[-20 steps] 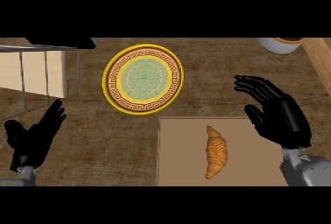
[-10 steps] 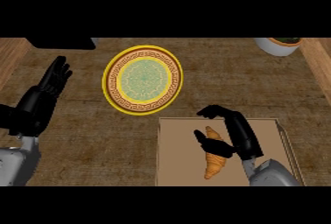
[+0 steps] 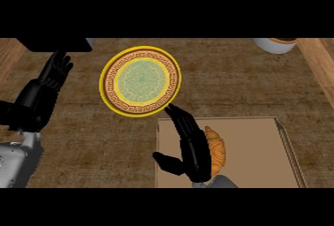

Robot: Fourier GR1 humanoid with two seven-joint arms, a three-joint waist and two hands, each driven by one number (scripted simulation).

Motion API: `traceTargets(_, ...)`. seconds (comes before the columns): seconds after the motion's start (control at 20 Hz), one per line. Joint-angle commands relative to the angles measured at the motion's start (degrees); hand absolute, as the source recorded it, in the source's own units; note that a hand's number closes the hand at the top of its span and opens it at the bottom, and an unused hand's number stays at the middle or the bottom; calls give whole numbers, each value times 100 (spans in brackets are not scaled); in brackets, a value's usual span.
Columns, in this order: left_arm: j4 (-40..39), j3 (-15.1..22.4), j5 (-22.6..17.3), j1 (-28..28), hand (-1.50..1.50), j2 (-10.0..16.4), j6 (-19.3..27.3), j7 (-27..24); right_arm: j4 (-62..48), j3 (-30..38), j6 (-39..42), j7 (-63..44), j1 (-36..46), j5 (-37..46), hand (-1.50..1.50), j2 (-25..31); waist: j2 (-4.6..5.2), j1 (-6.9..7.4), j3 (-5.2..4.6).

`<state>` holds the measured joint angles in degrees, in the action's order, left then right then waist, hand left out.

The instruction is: Pick the croissant from the tray and place it in the plate

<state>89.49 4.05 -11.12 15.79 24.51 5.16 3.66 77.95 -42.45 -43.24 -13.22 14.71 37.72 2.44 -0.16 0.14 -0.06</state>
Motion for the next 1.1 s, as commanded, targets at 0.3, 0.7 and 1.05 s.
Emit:
traceTargets(0.3, 107, -116, 34, -15, 0, 51, 20, 174, 511, 112, 2759, -3446, 621, 2052, -150, 34, -84, -173, -28)
traceTargets(0.7, 142, -47, 94, -153, 0, -19, -25, 60, 755, 95, 5809, -5608, 1024, 1261, -150, -236, -26, -42, -15)
traceTargets(1.05, 10, -243, -65, 99, 0, 75, -262, 156, 889, 280, 6470, -6319, 1166, 826, -150, -238, 3, -29, -1)
